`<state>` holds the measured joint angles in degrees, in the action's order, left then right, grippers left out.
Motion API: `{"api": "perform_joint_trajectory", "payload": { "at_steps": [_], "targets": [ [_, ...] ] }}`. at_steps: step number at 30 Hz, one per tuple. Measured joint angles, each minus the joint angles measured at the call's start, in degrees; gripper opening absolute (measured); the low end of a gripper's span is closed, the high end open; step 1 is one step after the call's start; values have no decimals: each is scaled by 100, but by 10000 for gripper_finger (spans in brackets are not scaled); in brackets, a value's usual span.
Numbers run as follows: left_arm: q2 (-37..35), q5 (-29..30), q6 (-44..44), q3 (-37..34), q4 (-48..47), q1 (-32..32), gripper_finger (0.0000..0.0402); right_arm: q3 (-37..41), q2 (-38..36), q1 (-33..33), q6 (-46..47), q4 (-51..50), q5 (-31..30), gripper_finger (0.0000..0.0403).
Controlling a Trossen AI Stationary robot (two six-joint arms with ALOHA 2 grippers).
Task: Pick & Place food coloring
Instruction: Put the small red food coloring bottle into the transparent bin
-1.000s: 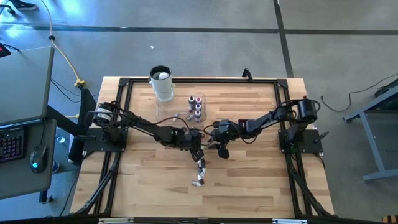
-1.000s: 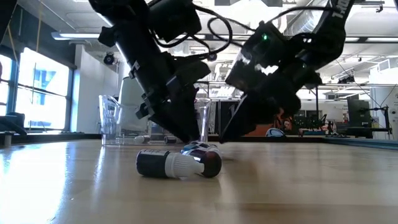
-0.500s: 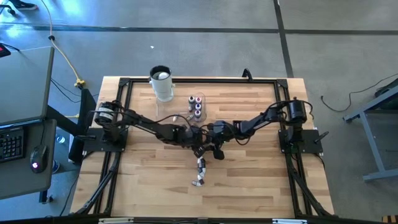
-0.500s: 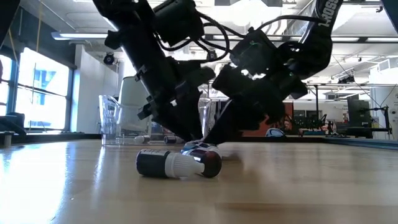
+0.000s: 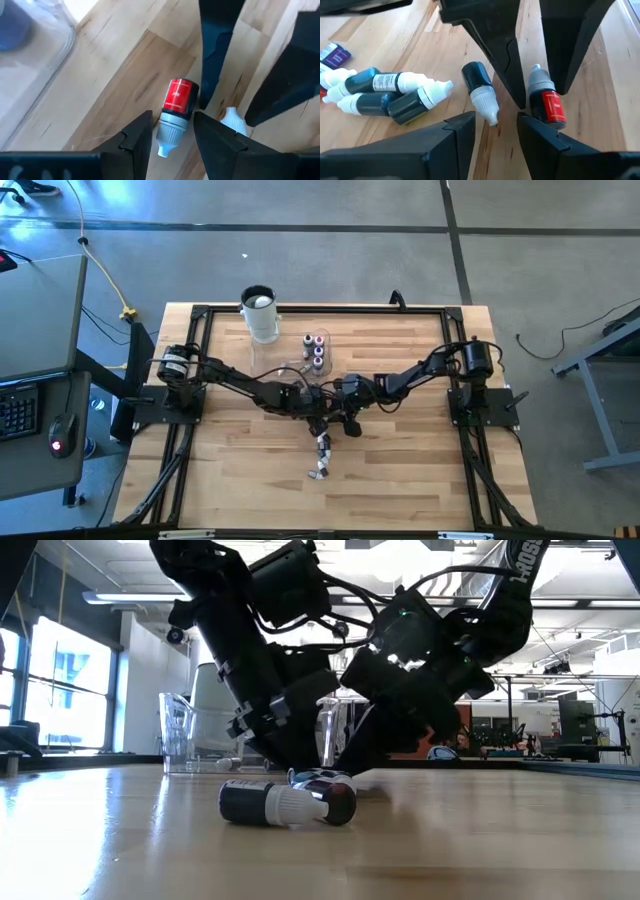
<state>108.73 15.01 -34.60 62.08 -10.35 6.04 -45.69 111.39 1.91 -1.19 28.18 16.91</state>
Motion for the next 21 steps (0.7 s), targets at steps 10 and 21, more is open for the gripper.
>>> {"api": "perform_joint_trajectory", "payload": {
  "at_steps": [10,21],
  "targets": [
    [4,-3,185,-4,-73,-4,97,2,-765,0,-79,-1014,-7,138],
    [-314,-393,267,412,-931,-3,58,0,-2242,-88,-35,-2396,-532,138]
  ]
}}
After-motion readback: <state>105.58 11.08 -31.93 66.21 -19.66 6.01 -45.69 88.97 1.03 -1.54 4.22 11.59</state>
